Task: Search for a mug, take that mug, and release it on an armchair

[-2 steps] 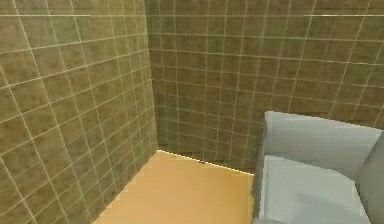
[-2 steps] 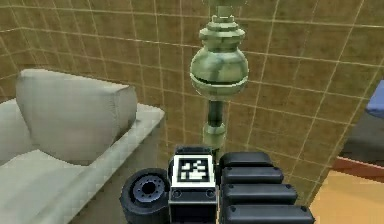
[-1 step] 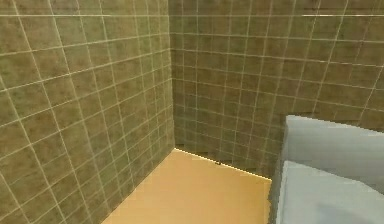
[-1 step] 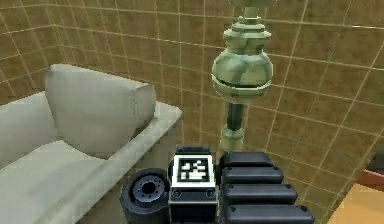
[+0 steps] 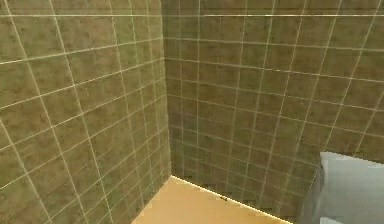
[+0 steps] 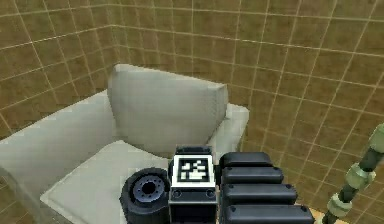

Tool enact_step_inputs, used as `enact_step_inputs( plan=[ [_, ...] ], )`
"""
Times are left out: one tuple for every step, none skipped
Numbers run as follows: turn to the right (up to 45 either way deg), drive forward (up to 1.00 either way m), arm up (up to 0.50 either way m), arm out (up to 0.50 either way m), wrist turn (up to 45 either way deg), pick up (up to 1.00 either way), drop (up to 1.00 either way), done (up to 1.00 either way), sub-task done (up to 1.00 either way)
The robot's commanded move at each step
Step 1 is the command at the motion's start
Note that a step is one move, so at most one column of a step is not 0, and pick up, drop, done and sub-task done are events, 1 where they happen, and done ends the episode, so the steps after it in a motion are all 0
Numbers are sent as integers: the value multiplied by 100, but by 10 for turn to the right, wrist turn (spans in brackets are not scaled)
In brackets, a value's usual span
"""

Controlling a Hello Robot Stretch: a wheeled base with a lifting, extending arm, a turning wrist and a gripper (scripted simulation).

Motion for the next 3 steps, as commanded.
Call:
enact_step_inputs(
  plan=[
    [210,0,0,0,0,0,0,0,0],
    [0,70,0,0,0,0,0,0,0],
    [450,0,0,0,0,0,0,0,0]
  ],
)
